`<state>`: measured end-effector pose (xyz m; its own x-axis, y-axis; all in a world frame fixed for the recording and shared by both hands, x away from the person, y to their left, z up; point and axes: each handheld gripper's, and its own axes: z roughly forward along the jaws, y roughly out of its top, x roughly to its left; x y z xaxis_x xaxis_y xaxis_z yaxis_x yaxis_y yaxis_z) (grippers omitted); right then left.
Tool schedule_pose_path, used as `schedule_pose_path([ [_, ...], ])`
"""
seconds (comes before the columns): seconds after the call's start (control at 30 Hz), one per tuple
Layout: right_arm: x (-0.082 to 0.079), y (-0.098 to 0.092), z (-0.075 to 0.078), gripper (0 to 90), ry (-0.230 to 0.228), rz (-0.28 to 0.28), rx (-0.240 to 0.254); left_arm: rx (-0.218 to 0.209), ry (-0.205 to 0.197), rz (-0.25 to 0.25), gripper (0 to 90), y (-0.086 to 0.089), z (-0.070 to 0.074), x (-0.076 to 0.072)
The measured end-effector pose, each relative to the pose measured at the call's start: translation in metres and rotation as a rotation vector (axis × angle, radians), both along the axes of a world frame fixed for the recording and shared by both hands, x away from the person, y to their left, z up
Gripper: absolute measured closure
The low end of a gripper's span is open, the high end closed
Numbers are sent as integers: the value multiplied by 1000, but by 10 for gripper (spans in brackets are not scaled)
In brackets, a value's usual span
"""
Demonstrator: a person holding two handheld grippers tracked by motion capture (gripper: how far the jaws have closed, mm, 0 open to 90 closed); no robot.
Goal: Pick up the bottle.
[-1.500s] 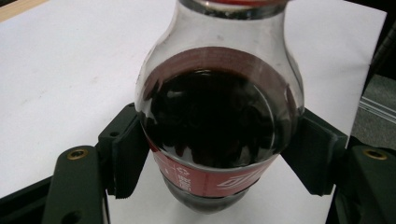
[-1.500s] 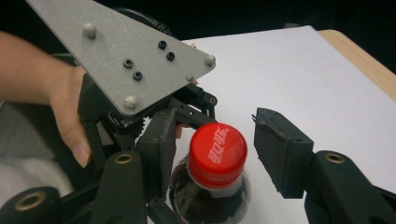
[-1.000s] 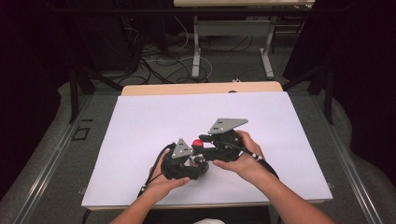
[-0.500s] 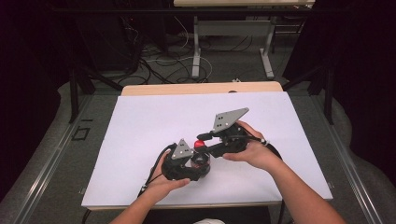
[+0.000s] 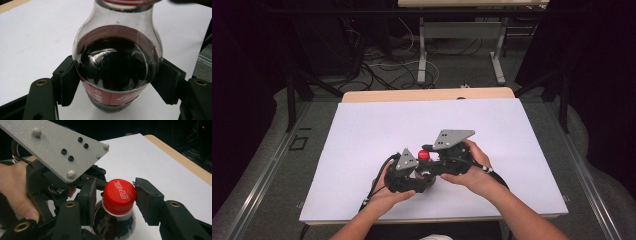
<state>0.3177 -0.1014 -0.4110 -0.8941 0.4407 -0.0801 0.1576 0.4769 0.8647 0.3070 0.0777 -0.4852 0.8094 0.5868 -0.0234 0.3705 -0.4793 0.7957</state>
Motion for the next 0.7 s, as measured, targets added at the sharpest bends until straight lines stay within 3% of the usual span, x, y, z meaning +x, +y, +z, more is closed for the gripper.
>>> schedule_pose_path([
  [0.1,3,2,0,541,22,10,-1,-1,2,-10,299,-1,0,-1],
  [0.17,7,2,0,610,22,28,-17,5,-3,-13,298,-2,-1,-1],
  [0.33,21,-7,2,617,80,119,4,-22,-5,-16,298,-2,-1,-2],
  [0.4,26,-11,4,618,107,131,13,-14,-3,-26,297,-2,0,-2],
  [0.53,32,-16,5,617,116,180,9,-26,-13,-27,298,-3,0,-2],
  [0.63,31,-15,4,613,119,160,21,-27,-14,-22,298,-2,0,-2],
  [0.7,24,-12,4,469,112,103,36,-26,-5,-14,300,0,0,-1],
])
